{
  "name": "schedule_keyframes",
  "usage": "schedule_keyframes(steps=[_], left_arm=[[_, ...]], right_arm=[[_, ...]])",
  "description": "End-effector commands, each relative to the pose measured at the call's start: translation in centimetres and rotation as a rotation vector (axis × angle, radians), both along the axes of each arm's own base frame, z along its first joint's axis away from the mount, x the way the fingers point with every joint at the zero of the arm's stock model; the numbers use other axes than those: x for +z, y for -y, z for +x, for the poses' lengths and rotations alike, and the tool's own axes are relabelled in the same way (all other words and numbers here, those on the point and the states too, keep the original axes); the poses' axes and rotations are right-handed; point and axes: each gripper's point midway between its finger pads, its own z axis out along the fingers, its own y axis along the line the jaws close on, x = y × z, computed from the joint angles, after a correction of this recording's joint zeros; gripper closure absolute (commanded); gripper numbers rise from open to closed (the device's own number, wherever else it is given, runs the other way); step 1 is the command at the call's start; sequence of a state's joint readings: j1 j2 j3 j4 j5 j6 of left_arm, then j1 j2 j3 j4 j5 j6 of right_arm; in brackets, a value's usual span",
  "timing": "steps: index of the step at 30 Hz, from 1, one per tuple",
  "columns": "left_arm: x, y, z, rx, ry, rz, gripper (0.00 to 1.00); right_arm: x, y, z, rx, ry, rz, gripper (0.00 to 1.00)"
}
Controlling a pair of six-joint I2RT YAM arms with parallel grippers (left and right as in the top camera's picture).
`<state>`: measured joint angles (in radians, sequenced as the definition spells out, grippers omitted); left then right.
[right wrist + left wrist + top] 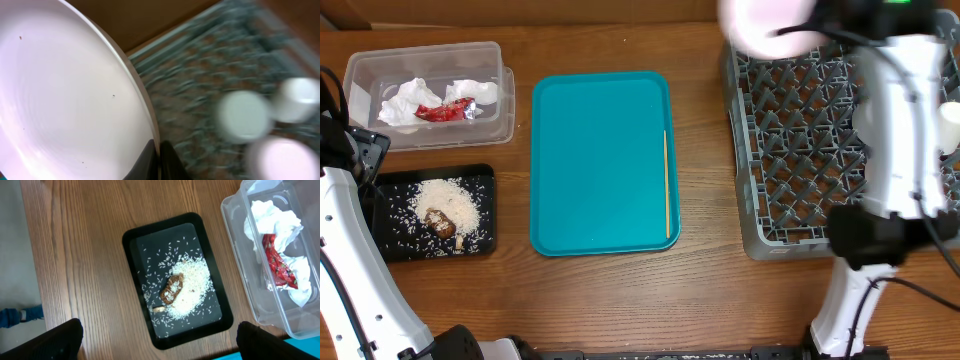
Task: Sort waste into correct bins and load items into the dishwasher
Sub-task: 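Carry the white plate to the rack and stand it upright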
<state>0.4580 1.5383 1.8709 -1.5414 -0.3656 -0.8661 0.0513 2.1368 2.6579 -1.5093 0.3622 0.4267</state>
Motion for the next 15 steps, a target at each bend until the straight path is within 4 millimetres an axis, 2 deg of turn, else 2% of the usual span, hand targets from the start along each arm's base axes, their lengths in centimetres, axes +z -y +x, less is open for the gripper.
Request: schedule_keyframes(steps=[1, 4, 6, 9, 15], left_arm=[[0.1, 0.2, -0.1, 0.015, 0.014, -0.004, 0.0], [0.1, 0.2, -0.1, 0.015, 0.014, -0.004, 0.0], [0.1, 0.2, -0.1, 0.015, 0.014, -0.004, 0.0], [0.1, 0.2, -0.1, 0.015, 0.014, -0.004, 0.0], [0.1, 0.2, -0.1, 0.015, 0.014, -0.004, 0.0]], right_arm=[[-1.3, 6.2, -0.6, -0.185, -0.044, -0.122, 0.96], [-3.6, 9.6, -0.3, -0.255, -0.075, -0.135, 0.96], [-5.0, 10.9, -0.3, -0.291, -0.1, -0.179, 0.96], [-7.0, 12.2, 0.1, -0.335, -0.122, -0.256, 0.96], [-9.2, 14.8, 0.0, -0.444, -0.124, -0.437, 0.96]])
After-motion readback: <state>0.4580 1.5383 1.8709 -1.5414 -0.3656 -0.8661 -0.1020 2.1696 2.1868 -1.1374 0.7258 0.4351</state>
